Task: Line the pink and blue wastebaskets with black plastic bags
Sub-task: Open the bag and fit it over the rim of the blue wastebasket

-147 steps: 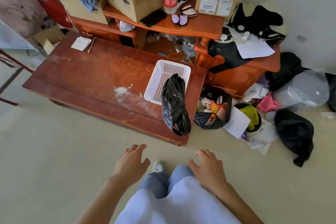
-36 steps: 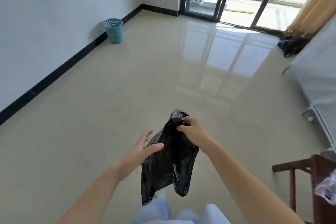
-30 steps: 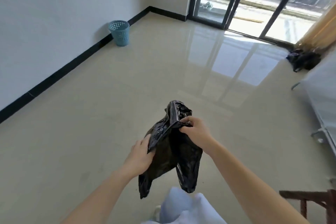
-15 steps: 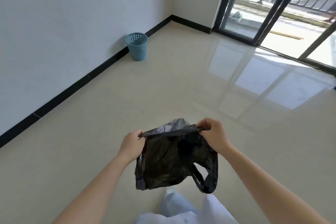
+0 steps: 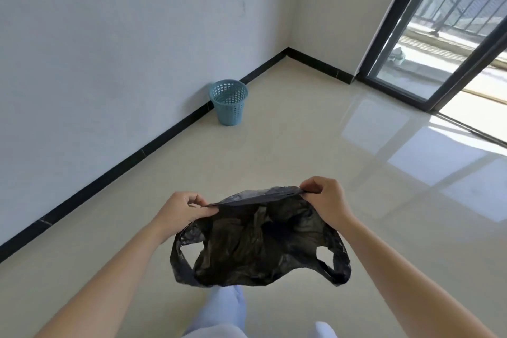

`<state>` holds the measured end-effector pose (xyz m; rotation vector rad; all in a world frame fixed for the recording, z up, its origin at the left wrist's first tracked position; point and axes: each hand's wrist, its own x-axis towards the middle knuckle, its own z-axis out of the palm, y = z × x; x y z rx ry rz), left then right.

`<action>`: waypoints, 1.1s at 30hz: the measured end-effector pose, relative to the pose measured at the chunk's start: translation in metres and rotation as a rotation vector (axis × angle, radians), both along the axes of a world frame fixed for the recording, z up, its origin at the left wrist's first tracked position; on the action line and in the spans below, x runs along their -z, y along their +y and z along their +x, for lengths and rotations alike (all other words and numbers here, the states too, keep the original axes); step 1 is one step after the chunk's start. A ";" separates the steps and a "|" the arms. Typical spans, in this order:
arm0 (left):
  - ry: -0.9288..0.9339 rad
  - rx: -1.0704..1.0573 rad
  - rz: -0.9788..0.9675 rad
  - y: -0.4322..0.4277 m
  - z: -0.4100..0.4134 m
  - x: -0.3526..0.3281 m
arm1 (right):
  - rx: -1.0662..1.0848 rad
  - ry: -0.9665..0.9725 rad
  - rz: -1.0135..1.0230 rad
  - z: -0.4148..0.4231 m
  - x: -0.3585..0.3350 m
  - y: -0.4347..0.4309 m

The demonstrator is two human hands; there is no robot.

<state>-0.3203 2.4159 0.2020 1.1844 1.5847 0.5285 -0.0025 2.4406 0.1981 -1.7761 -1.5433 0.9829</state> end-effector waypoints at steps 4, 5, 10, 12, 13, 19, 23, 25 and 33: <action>-0.067 -0.007 -0.003 0.111 -0.035 -0.021 | 0.030 0.025 -0.024 -0.037 -0.009 0.110; -0.094 -0.024 0.009 0.136 -0.040 -0.025 | 0.050 0.029 -0.023 -0.043 -0.011 0.134; -0.154 -0.100 0.047 0.243 -0.050 -0.023 | 0.118 0.024 -0.079 -0.058 -0.012 0.227; -0.143 -0.100 0.022 0.283 -0.054 -0.015 | 0.134 0.008 -0.100 -0.060 -0.011 0.267; -0.137 -0.091 0.000 0.303 -0.056 -0.010 | 0.138 0.000 -0.102 -0.060 -0.010 0.289; -0.087 -0.126 -0.051 0.446 -0.068 0.014 | 0.115 -0.019 -0.124 -0.064 0.005 0.434; -0.107 -0.262 -0.081 0.544 -0.051 0.019 | 0.077 -0.033 -0.174 -0.067 0.013 0.545; -0.102 -0.327 -0.087 0.587 -0.044 0.018 | 0.053 -0.045 -0.198 -0.070 0.012 0.597; -0.127 -0.504 -0.150 0.707 -0.051 0.029 | -0.014 -0.063 -0.220 -0.096 0.009 0.757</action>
